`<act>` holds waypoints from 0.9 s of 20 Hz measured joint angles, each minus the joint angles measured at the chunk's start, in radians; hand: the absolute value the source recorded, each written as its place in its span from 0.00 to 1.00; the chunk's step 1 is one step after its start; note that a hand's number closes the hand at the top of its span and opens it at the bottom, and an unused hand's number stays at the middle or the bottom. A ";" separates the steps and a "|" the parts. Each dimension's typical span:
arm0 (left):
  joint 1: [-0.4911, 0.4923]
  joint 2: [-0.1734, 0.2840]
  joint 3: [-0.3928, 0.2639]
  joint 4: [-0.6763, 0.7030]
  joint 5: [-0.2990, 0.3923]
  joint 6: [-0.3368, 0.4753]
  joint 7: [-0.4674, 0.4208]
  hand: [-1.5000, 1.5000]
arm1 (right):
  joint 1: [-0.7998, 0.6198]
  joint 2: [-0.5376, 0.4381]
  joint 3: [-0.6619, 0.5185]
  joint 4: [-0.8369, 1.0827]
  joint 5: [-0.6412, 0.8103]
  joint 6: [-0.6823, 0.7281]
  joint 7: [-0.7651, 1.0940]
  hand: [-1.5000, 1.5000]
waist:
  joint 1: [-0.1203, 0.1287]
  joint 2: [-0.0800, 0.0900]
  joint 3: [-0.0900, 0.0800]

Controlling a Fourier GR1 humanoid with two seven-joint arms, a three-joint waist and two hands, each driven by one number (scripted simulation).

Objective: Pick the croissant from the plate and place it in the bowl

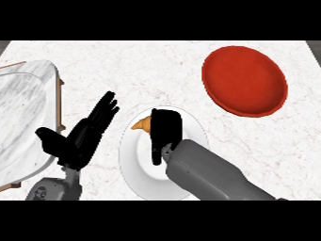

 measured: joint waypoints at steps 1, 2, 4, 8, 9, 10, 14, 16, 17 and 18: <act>-0.012 0.000 0.006 -0.005 0.003 0.001 0.016 0.50 | -0.017 0.000 0.000 0.022 -0.007 -0.005 -0.014 1.00 | 0.002 0.000 0.000; -0.013 0.003 0.013 -0.011 0.011 -0.007 0.026 0.50 | -0.020 -0.001 0.008 0.032 -0.008 -0.019 -0.026 1.00 | 0.003 -0.002 0.000; -0.027 0.000 0.019 0.002 0.004 -0.012 0.029 0.50 | -0.021 -0.003 0.022 0.029 -0.005 -0.034 -0.035 1.00 | 0.001 -0.004 0.000; -0.037 -0.010 0.029 0.009 -0.005 -0.015 0.031 0.50 | -0.044 -0.006 0.047 0.035 -0.023 -0.038 -0.040 1.00 | 0.002 -0.004 -0.001; -0.035 -0.007 0.033 0.005 -0.002 -0.021 0.037 0.50 | -0.047 -0.005 0.054 0.045 -0.022 -0.045 -0.046 1.00 | 0.003 -0.004 0.000; -0.028 -0.010 0.033 0.002 -0.005 -0.022 0.032 0.50 | -0.048 -0.007 0.071 0.034 -0.019 -0.051 -0.034 1.00 | 0.003 -0.005 0.000; -0.021 -0.020 0.037 0.011 -0.016 -0.021 0.028 0.50 | -0.037 -0.019 0.074 0.003 -0.010 -0.011 -0.052 1.00 | -0.005 -0.005 0.000; -0.019 -0.020 0.044 0.016 -0.017 -0.022 0.024 0.50 | 0.016 -0.063 0.082 -0.060 -0.009 0.001 -0.098 1.00 | -0.013 -0.012 0.001; -0.018 -0.020 0.047 0.018 -0.018 -0.021 0.019 0.50 | 0.042 -0.095 0.087 -0.103 -0.016 0.018 -0.123 1.00 | -0.017 -0.015 0.002; -0.006 -0.017 0.048 0.011 -0.020 -0.022 0.014 0.50 | 0.075 -0.122 0.097 -0.142 -0.008 0.015 -0.140 1.00 | -0.019 -0.018 0.002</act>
